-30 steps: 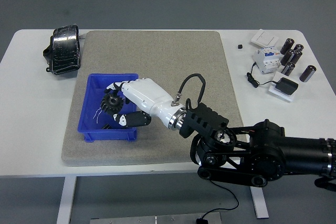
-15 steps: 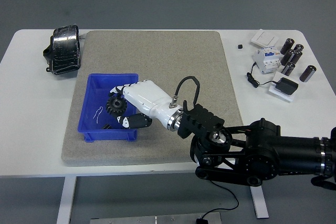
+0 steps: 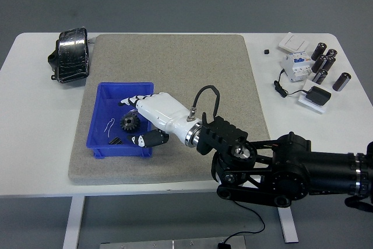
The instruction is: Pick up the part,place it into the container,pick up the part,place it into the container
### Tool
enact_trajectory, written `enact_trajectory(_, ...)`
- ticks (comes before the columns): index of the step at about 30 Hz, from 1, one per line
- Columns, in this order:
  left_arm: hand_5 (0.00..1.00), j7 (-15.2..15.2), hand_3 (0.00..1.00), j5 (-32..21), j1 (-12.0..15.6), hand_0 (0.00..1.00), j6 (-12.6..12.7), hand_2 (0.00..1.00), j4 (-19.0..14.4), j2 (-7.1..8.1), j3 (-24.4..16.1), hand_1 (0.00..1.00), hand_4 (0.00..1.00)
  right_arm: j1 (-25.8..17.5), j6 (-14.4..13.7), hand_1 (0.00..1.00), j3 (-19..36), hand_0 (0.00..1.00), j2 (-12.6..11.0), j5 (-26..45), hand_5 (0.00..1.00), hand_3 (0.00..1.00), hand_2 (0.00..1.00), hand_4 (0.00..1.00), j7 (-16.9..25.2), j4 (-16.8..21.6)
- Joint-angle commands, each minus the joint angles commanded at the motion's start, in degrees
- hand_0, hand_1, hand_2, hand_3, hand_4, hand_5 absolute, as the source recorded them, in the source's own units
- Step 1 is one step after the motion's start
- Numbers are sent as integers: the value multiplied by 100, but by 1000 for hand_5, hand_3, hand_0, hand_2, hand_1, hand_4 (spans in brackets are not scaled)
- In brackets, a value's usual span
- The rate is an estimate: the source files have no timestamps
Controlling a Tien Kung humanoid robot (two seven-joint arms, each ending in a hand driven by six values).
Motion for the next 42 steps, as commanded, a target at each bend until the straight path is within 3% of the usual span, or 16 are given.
enact_trajectory(6, 640, -11, 557, -25, 22, 661, 9, 611, 3, -19, 15, 640, 741, -93, -191, 708, 310, 448, -122, 121, 366, 860, 821, 753, 68, 22)
enact_trajectory(13, 640, -46, 557, -105, 70, 661, 30, 610, 7, -41, 66, 640, 740, -460, -439, 683, 1158, 420, -551, 229, 363, 834, 784, 750, 204, -44)
enact_trajectory(15, 640, -66, 557, -160, 110, 661, 42, 610, 6, -42, 111, 640, 740, -607, -547, 683, 1426, 420, -653, 348, 363, 834, 784, 750, 325, -107)
enact_trajectory(16, 622, -64, 555, -169, 133, 661, 47, 610, 3, -42, 124, 640, 743, -663, -586, 660, 1557, 403, -681, 431, 365, 764, 760, 742, 386, -144)
enact_trajectory(21, 622, -81, 555, -247, 200, 661, 81, 610, -6, -49, 174, 640, 743, -920, -816, 660, 2161, 403, -747, 938, 365, 764, 760, 742, 826, -291)
enact_trajectory(22, 618, -112, 558, -282, 203, 661, 102, 610, -2, -55, 187, 640, 741, -992, -869, 658, 2285, 500, -767, 1072, 355, 732, 741, 732, 949, -307)
enact_trajectory(27, 618, -222, 558, -407, 184, 661, 153, 610, 18, -95, 254, 640, 741, -1290, -1005, 658, 2682, 500, -842, 1732, 355, 732, 741, 732, 1532, -374)
enact_trajectory(28, 619, -234, 560, -424, 176, 663, 152, 610, 22, -104, 264, 640, 742, -1345, -1026, 667, 2723, 655, -851, 1873, 350, 715, 732, 725, 1652, -382)
enact_trajectory(33, 619, -279, 560, -470, 141, 663, 101, 610, 52, -126, 296, 640, 742, -1683, -1106, 667, 2929, 655, -852, 2519, 350, 715, 732, 725, 2177, -361)
enact_trajectory(34, 610, -286, 560, -475, 140, 663, 87, 610, 58, -126, 298, 640, 739, -1759, -1123, 684, 2979, 713, -854, 2652, 349, 704, 727, 721, 2270, -328)
enact_trajectory(36, 610, -294, 560, -487, 144, 663, 69, 610, 66, -127, 300, 640, 739, -1909, -1139, 684, 3087, 713, -866, 2915, 349, 704, 727, 721, 2442, -249)
enact_trajectory(42, 595, -280, 559, -536, 187, 662, 40, 610, 81, -159, 330, 640, 731, -2392, -1059, 702, 3460, 730, -943, 3725, 348, 700, 727, 722, 2871, -53)
